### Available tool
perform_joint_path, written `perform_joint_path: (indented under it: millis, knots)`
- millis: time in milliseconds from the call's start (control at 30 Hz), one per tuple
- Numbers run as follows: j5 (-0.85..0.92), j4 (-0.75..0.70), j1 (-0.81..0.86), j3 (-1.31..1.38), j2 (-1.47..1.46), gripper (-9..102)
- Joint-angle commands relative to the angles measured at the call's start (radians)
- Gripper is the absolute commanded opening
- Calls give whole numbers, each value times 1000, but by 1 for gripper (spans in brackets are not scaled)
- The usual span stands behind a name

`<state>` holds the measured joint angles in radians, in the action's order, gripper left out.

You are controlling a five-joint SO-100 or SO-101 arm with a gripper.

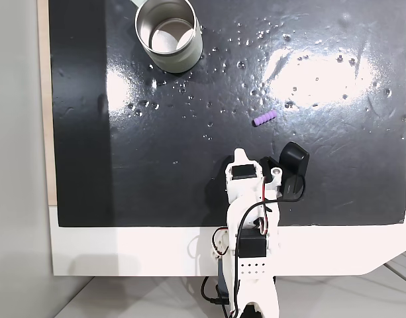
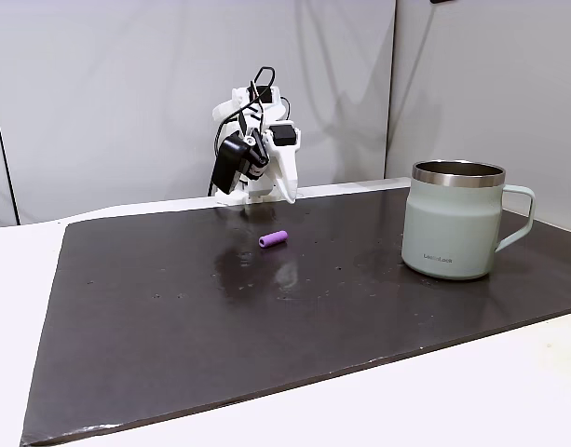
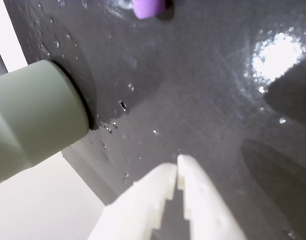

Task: Grasp a pengrip and put it in the cup.

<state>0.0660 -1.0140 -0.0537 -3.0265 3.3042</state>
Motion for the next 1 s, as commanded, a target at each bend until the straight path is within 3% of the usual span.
perform_joint_path:
  millis: [0, 333, 533, 733, 967]
  knots:
    - [-5, 35, -5, -2, 12, 0]
    - [54, 54, 26, 11, 12, 0]
    - [89, 2, 63, 175, -5, 0]
    - [117, 31, 91, 350, -311, 1]
    - [169, 63, 146, 548, -681, 14]
